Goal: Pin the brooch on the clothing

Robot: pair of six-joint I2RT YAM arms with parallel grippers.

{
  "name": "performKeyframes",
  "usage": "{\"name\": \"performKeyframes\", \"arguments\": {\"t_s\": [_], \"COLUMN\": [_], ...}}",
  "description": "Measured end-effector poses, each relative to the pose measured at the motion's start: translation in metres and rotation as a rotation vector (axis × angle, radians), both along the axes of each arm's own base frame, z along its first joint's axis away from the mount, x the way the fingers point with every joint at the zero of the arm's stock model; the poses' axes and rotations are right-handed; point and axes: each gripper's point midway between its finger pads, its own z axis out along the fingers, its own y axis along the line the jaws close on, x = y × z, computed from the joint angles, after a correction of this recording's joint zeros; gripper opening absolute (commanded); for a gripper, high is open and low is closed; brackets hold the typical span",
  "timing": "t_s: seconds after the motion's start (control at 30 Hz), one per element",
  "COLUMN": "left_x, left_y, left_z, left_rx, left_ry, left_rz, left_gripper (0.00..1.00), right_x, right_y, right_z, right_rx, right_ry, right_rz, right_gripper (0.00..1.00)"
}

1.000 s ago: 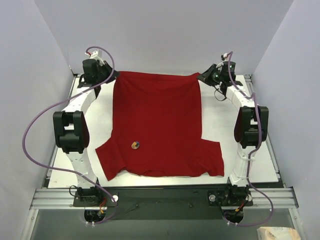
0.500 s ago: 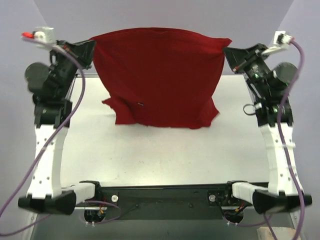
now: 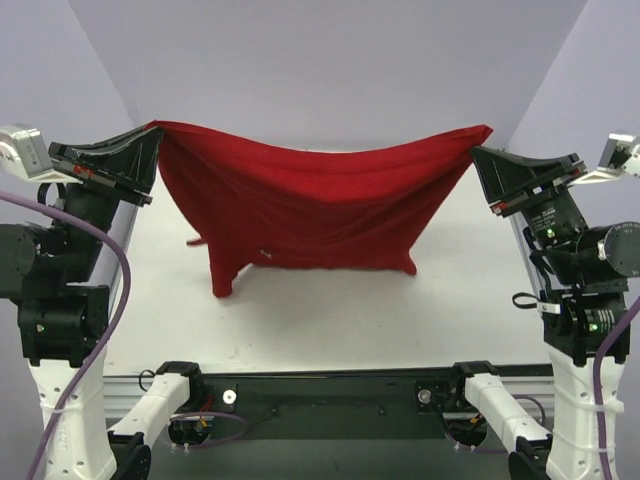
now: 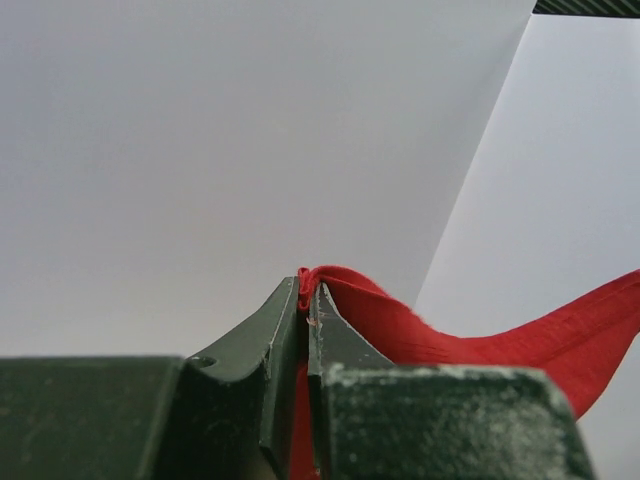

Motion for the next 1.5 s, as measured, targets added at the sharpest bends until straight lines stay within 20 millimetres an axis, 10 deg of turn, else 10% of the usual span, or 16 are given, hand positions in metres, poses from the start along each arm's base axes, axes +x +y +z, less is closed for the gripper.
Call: {"name": "performKeyframes", "arguments": {"t_s": [0.6,1.0,1.27,1.5], "left_x": [-0.099,-0.166,-0.134,-0.016], "left_y": [-0.017,-0.022,-0.02,-0.014], "left_z": [0.045,0.084,0.072,0.016], "left_rx": [0.042,0.07,0.064,0.056], "left_ry": [-0.147,-0.302,-0.227,0.021], "left_rz": [-0.136,-0.181,-0.158,-0.085], "left_gripper": [0.0,0.0,0.0,0.0], "right_x": [-0.104,-0.125,-0.122,-0.054], "right_y": [-0.002,0.003,0.004,0.007], "right_z": [0.041,0.061,0.06,0.028], "right_rx": [-0.017,-0.018,-0.018,-0.019], "right_ry": [-0.241,-0.317,-0.316,-0.172], "right_rz": [0.024,0.065,0.066,0.061], "right_gripper": [0.0,0.0,0.0,0.0]}}
